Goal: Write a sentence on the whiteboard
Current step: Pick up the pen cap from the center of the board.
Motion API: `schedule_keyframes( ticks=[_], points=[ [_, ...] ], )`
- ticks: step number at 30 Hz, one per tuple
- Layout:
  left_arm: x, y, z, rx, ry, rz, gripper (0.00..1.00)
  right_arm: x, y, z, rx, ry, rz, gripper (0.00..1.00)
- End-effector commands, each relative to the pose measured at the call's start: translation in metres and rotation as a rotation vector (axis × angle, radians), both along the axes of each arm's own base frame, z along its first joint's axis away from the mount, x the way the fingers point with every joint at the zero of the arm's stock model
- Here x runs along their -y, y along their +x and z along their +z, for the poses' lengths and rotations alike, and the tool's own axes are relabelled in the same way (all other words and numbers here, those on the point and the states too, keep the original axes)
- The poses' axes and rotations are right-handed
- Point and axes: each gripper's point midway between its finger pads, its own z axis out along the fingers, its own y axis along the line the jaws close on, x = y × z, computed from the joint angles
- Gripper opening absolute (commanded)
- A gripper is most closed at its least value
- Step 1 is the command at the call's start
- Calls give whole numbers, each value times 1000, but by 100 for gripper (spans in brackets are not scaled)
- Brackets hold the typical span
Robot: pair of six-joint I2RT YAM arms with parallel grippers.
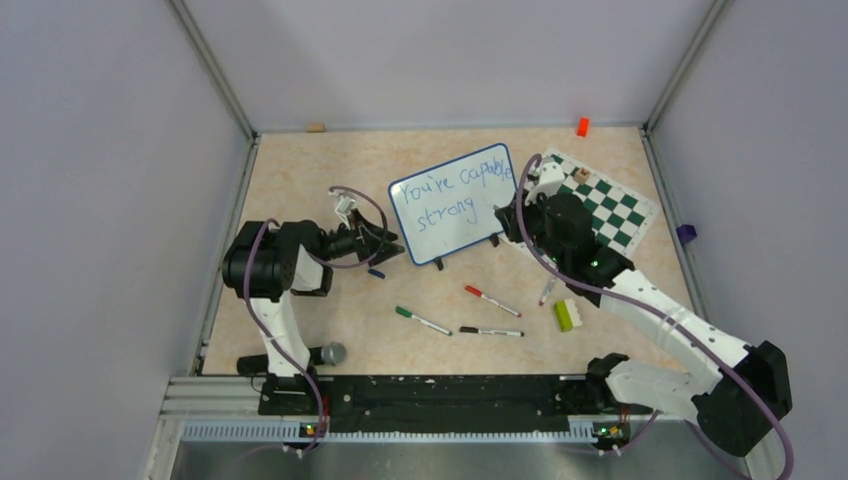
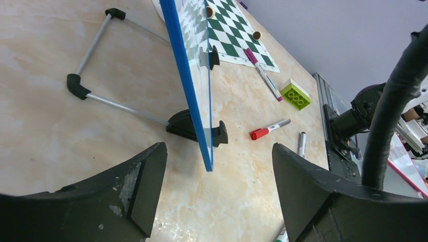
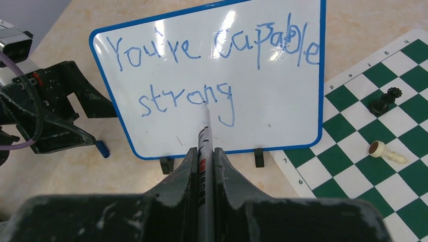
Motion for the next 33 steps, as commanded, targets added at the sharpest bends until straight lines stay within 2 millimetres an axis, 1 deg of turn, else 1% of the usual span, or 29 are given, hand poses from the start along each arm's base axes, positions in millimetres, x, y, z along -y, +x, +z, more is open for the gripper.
schedule_keyframes(
  ticks=[1, 4, 7, 8, 9, 10, 11, 12, 13, 14, 15, 17, 18, 19, 20, 21, 22, 23, 25, 28, 30, 31, 32, 33],
  points=[
    [-11, -3, 25, 151, 5, 15, 82, 1, -1, 21, 60, 60, 4, 0],
    [-17, -7, 33, 168, 6, 37, 82, 1, -4, 22, 70, 76, 11, 0],
    [-18, -11, 41, 163, 12, 54, 80, 2, -5, 22, 75, 82, 9, 0],
    [-23, -10, 43, 150, 17, 82, 79, 3, -5, 22, 78, 84, 8, 0],
    [-29, -9, 49, 151, 24, 115, 79, 2, -6, 22, 80, 85, 9, 0],
    [-31, -9, 49, 117, 34, 140, 81, 3, -6, 22, 80, 86, 9, 0],
    [-35, -5, 45, 31, 44, 198, 83, 3, -6, 22, 82, 87, 11, 0],
    [-41, 0, 41, -58, 67, 270, 87, 3, -7, 22, 84, 89, 12, 0],
    [-48, 2, 32, -150, 125, 329, 93, 3, -7, 23, 87, 92, 13, 0],
    [-60, 13, 31, -194, 210, 427, 98, 3, -8, 22, 87, 94, 12, 0],
    [-71, 12, 26, -249, 310, 492, 99, 4, -7, 21, 86, 93, 9, 0],
    [-90, 4, 33, -218, 451, 553, 98, 3, -7, 22, 87, 98, 10, 0],
    [-97, -1, 35, -209, 484, 587, 94, 3, -8, 21, 86, 100, 13, 0],
    [-103, -4, 40, -193, 499, 624, 93, 1, -8, 21, 85, 103, 18, 0],
    [-107, -10, 40, -187, 507, 647, 94, 1, -8, 21, 86, 106, 19, 0],
    [-110, -15, 39, -171, 507, 673, 98, 0, -7, 21, 84, 109, 19, 0],
    [-119, -18, 38, -168, 508, 742, 99, 0, -7, 21, 86, 111, 19, 0],
    [-132, -22, 32, -187, 502, 842, 99, 0, -7, 22, 88, 112, 19, 0],
    [-165, -29, 26, -188, 494, 1069, 99, -1, -7, 23, 89, 115, 21, 0],
    [-189, -44, 34, -163, 403, 1246, 99, -1, -8, 23, 89, 117, 25, 0],
    [-214, -52, 37, -172, 306, 1432, 99, -1, -9, 24, 91, 120, 26, 0],
    [-220, -55, 38, -165, 250, 1485, 99, 0, -9, 24, 91, 122, 24, 0],
    [-220, -57, 41, -134, 209, 1493, 99, 0, -9, 25, 95, 123, 24, 0],
    [-219, -61, 38, -136, 205, 1490, 99, 0, -9, 25, 95, 124, 23, 0]
  ],
)
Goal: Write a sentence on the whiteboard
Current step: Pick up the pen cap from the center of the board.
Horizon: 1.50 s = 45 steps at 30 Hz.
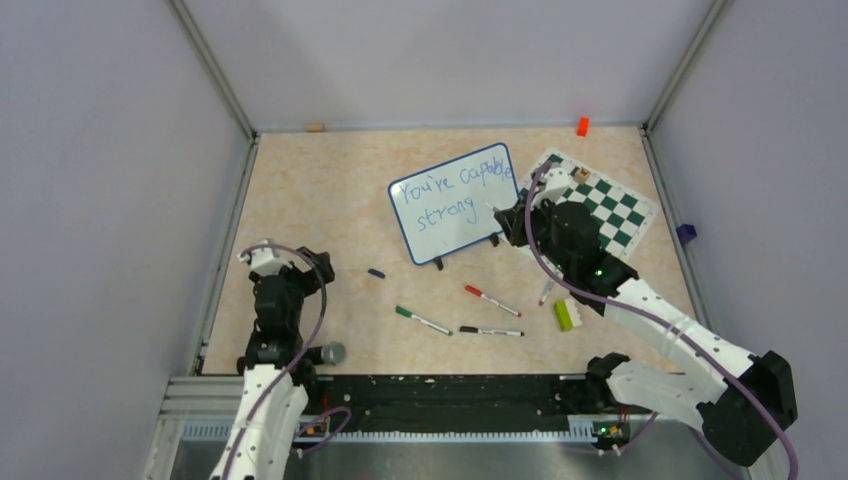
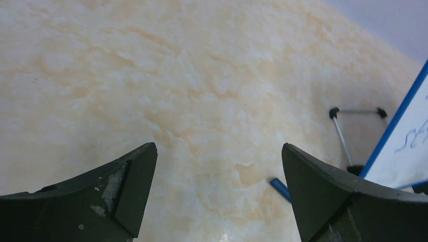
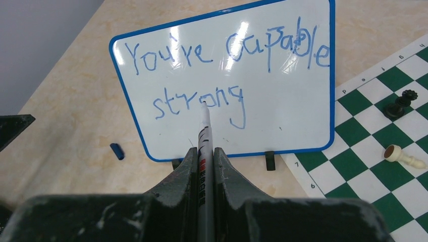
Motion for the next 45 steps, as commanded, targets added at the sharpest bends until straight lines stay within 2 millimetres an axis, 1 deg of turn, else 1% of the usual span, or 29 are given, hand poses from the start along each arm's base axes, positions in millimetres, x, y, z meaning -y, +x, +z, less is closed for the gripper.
schedule_keyframes(
  ticks=[1, 3, 5, 6, 10, 12, 14, 15, 17, 19, 20, 21, 22, 26, 28, 29, 31, 32, 34, 36, 38, 39, 41, 43, 44, 45],
  points=[
    [-38, -9, 11, 112, -76, 261, 99, 2, 1, 20, 56, 53, -2, 0],
    [-38, -10, 14, 120, -64, 257, 98, 2, 1, 19, 58, 52, -5, 0],
    [-33, -9, 9, 102, -114, 251, 98, 3, 0, 20, 59, 52, -5, 0],
    [-27, -7, 5, 88, -127, 220, 99, 3, 0, 20, 60, 52, -5, 0],
    [-8, -5, 3, 8, -200, 147, 98, 3, 1, 20, 61, 50, -9, 0],
    [8, -3, 8, -20, -267, 84, 98, 3, 1, 20, 62, 49, -8, 0],
    [26, -1, 12, -51, -399, 45, 98, 3, 1, 19, 59, 47, -8, 0],
    [30, -1, 12, -73, -459, 51, 98, 3, 2, 18, 57, 46, -7, 0],
    [40, -3, 2, -129, -583, 61, 98, 2, 2, 18, 57, 46, -7, 0],
    [57, -7, -7, -152, -661, -8, 98, 3, 2, 20, 60, 46, -8, 0],
    [72, -10, -3, -133, -682, -107, 98, 3, 2, 21, 61, 46, -9, 0],
    [81, -12, 3, -84, -663, -203, 98, 3, 2, 21, 64, 45, -9, 0],
    [85, -14, 3, -76, -671, -227, 98, 3, 2, 23, 67, 45, -10, 0],
    [75, -17, 2, -126, -638, -156, 97, 6, 2, 26, 73, 39, -18, 0],
    [75, -23, -8, -195, -599, -157, 98, 7, 2, 28, 78, 39, -23, 0],
    [78, -28, -13, -239, -571, -185, 98, 8, 2, 27, 79, 36, -26, 0],
    [86, -38, -17, -339, -520, -260, 97, 8, 2, 29, 82, 33, -29, 0],
    [94, -44, -18, -397, -524, -312, 97, 9, 3, 29, 83, 30, -32, 0],
    [114, -55, -9, -483, -577, -448, 98, 10, 3, 29, 86, 29, -37, 0],
    [124, -59, -1, -527, -605, -536, 98, 10, 3, 30, 88, 28, -38, 0],
    [119, -62, -9, -584, -594, -487, 98, 12, 4, 31, 88, 27, -44, 0],
    [120, -64, -12, -601, -614, -476, 98, 12, 3, 31, 90, 27, -43, 0],
    [129, -73, -16, -644, -694, -510, 98, 12, 3, 33, 92, 28, -44, 0],
    [138, -89, -19, -726, -760, -551, 98, 14, 3, 35, 97, 29, -53, 0],
    [134, -98, -26, -789, -721, -528, 98, 15, 2, 36, 100, 29, -55, 0],
    [125, -107, -31, -864, -648, -498, 98, 17, 2, 37, 105, 29, -62, 0]
  ],
)
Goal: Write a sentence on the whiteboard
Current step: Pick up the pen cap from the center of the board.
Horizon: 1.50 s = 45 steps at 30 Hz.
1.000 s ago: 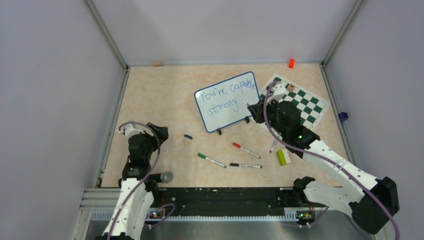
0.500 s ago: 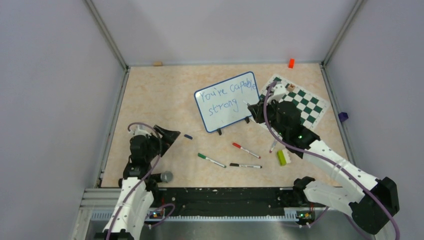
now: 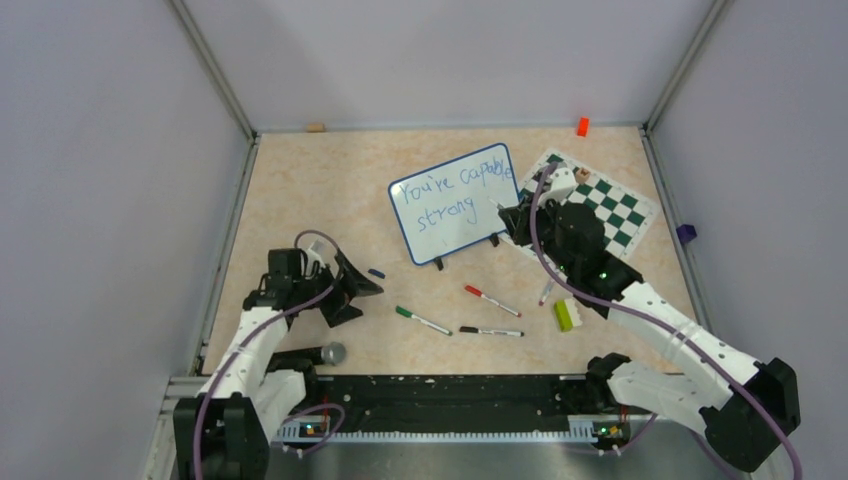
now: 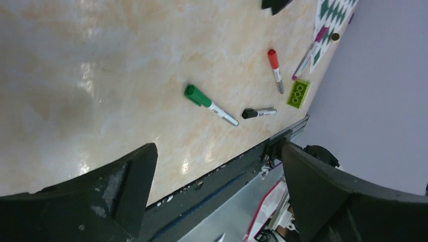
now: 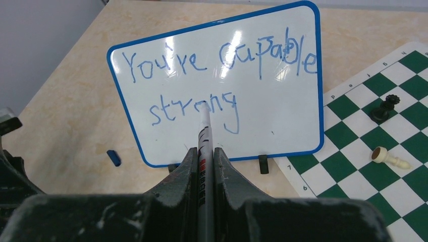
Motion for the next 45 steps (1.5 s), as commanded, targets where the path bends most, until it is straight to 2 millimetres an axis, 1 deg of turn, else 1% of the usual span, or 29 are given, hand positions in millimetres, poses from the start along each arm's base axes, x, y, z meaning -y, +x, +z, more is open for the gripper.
schedule_keyframes(
  ticks=[1, 3, 4, 7, 8, 9, 10, 11, 12, 14, 15, 17, 18, 19, 23, 25, 26, 28, 30, 34, 37, 40, 43, 45],
  points=[
    [-11, -44, -6, -207, 141, -138, 98, 11, 2, 31, 83, 29, -40, 0],
    [-27, -42, 12, -213, 261, -140, 99, 12, 2, 33, 91, 33, -44, 0],
    [-29, -36, 24, -183, 275, -125, 99, 12, 2, 34, 93, 37, -43, 0],
    [-27, -4, 73, 5, 249, -49, 98, 11, 2, 35, 92, 40, -36, 0],
    [-35, 7, 80, 34, 279, 38, 98, 11, 2, 35, 90, 42, -34, 0],
    [-45, 8, 76, -9, 298, 143, 98, 11, 2, 34, 87, 43, -34, 0],
    [-50, 6, 65, -69, 290, 236, 98, 11, 2, 35, 88, 44, -31, 0],
    [-48, 9, 50, -72, 250, 275, 98, 11, 1, 35, 89, 46, -30, 0],
    [-41, 14, 41, -31, 191, 275, 99, 11, 1, 36, 91, 50, -29, 0],
    [-31, 21, 25, -30, 93, 305, 93, 10, 0, 35, 89, 53, -20, 0],
    [-30, 24, 19, -62, 71, 332, 92, 9, 0, 34, 86, 55, -17, 0],
    [-36, 31, 8, -141, 87, 405, 83, 9, 0, 33, 82, 56, -16, 0],
    [-33, 35, 8, -165, 109, 402, 82, 8, 0, 33, 82, 57, -17, 0],
    [-36, 35, 2, -220, 141, 425, 81, 9, 0, 33, 83, 58, -17, 0],
    [-33, 58, 0, -302, 257, 492, 79, 7, 1, 31, 78, 57, -14, 0],
    [-28, 67, -5, -365, 287, 531, 71, 7, 2, 29, 72, 52, -17, 0],
    [-25, 70, -9, -401, 289, 537, 70, 7, 2, 29, 70, 49, -18, 0],
    [-20, 83, -13, -429, 293, 550, 70, 9, 2, 29, 72, 45, -24, 0],
    [-21, 92, -16, -446, 324, 592, 70, 11, 2, 29, 74, 43, -32, 0],
    [-21, 110, -19, -464, 385, 621, 69, 13, 1, 30, 80, 43, -41, 0],
    [-24, 115, -23, -482, 450, 636, 67, 14, 2, 30, 79, 41, -42, 0],
    [-23, 116, -33, -514, 472, 646, 65, 13, 1, 30, 76, 43, -40, 0],
    [-19, 110, -45, -551, 486, 644, 63, 12, 1, 29, 73, 44, -37, 0],
    [-17, 103, -54, -575, 510, 641, 62, 12, 1, 29, 74, 46, -36, 0]
  ],
)
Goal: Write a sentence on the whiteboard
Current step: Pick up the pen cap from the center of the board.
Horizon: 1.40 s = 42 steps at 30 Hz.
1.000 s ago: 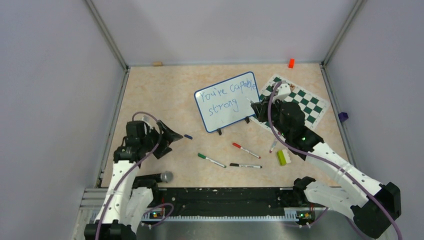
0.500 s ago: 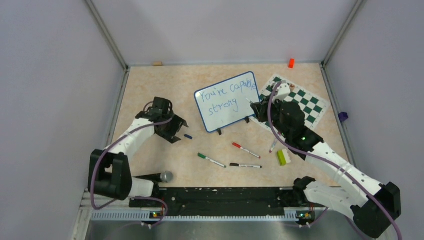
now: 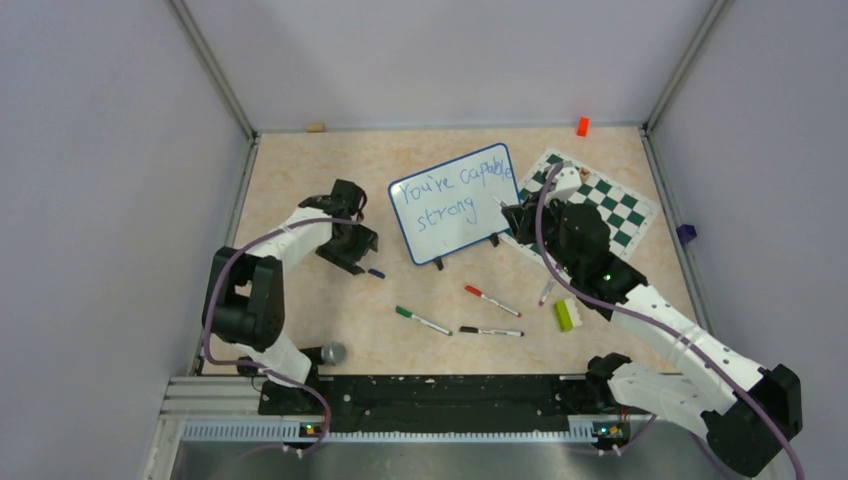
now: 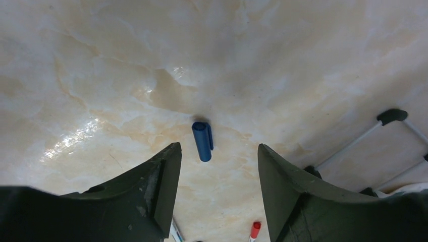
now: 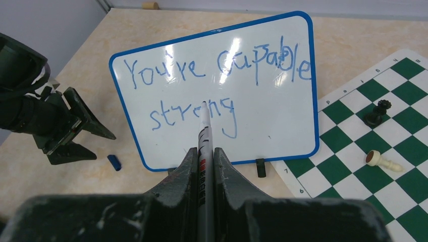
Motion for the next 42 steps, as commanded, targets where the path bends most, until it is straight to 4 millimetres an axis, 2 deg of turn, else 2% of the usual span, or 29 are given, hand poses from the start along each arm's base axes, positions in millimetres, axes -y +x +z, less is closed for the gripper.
schedule_keyframes(
  ticks=[1, 4, 8, 13, 14, 17, 18, 23, 27, 32, 37, 42],
  points=[
    [0, -13, -14, -63, 51, 35, 62, 5, 2, 20, 47, 38, -19, 0],
    [5, -19, -24, -84, 37, 34, 53, 5, 2, 19, 44, 39, -16, 0],
    [13, -18, -31, -96, 26, 31, 50, 4, 1, 19, 42, 41, -10, 0],
    [6, -27, -48, -116, 51, 67, 46, 3, 0, 18, 31, 39, -2, 0],
    [7, -27, -51, -105, 46, 68, 40, 1, -2, 18, 29, 42, 8, 0],
    [12, -29, -62, -111, 9, 65, 2, -8, -7, 15, 8, 62, 60, 0],
    [12, -31, -63, -120, 8, 69, 0, -15, -11, 12, -2, 73, 102, 0],
    [17, -39, -53, -67, -61, 97, 0, -49, -35, -4, -37, 169, 268, 0],
    [35, -44, -34, -54, -196, 56, 0, -79, -54, -31, -16, 207, 370, 0],
    [58, -50, -9, -3, -344, -24, 0, -105, -74, -48, 21, 215, 476, 0],
    [63, -62, -6, 9, -402, -41, 0, -118, -88, -71, 26, 205, 514, 0],
    [65, -73, -16, 3, -439, -49, 0, -130, -100, -94, 9, 178, 543, 0]
  ],
)
